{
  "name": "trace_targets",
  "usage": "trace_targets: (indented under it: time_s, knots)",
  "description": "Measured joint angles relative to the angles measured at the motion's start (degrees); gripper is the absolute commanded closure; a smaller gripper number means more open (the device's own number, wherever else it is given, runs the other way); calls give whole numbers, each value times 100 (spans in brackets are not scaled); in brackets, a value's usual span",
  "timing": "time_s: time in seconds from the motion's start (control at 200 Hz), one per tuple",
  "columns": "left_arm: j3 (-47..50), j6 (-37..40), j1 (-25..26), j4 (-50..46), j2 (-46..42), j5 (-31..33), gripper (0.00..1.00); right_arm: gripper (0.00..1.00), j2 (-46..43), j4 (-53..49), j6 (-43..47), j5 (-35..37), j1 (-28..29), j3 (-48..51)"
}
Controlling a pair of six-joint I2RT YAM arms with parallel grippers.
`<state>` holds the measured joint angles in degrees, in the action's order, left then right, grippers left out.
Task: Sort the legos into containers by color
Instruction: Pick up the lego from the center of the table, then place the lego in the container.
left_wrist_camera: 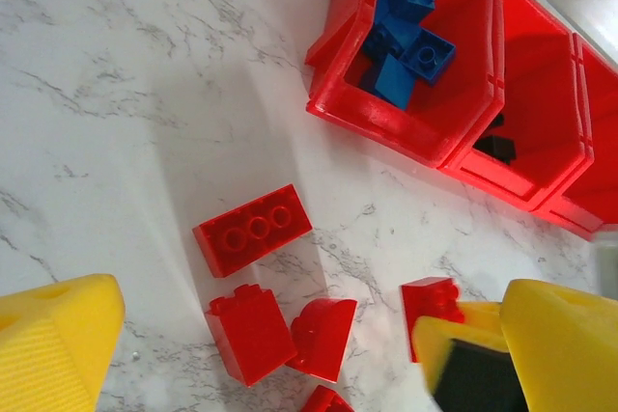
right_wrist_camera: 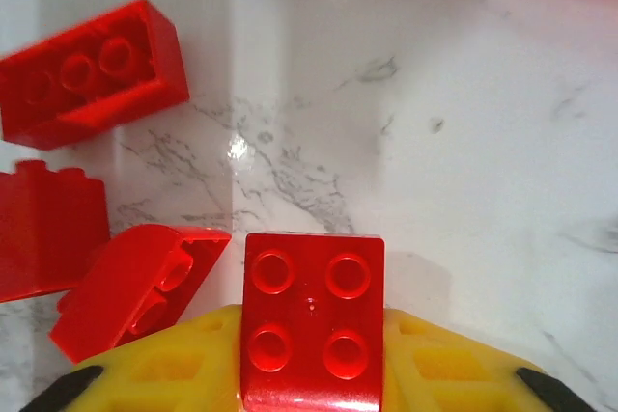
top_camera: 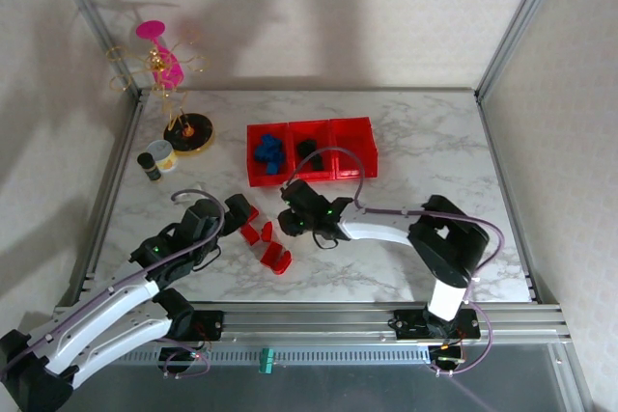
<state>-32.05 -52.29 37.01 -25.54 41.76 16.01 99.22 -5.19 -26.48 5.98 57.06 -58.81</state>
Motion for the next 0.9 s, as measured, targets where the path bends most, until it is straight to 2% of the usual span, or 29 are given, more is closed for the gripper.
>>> trace_targets:
  time_s: [0.255, 0.486, 0.681, 0.896]
  knots:
    - [-52, 103, 4, 479, 343, -356, 0, 66, -951, -214, 33, 90, -826, 22]
    - [-363, 219, 201, 946, 1001, -568, 0, 65, -981, -321, 236, 208, -1980, -98]
    - [-732, 376, 339, 1263, 1683, -605, 0, 65, -313, -170, 380, 256, -2767, -669]
    - [-1047, 505, 380, 1502, 2291, -667, 0, 58, 826, -61, 592, 260, -3104, -1528]
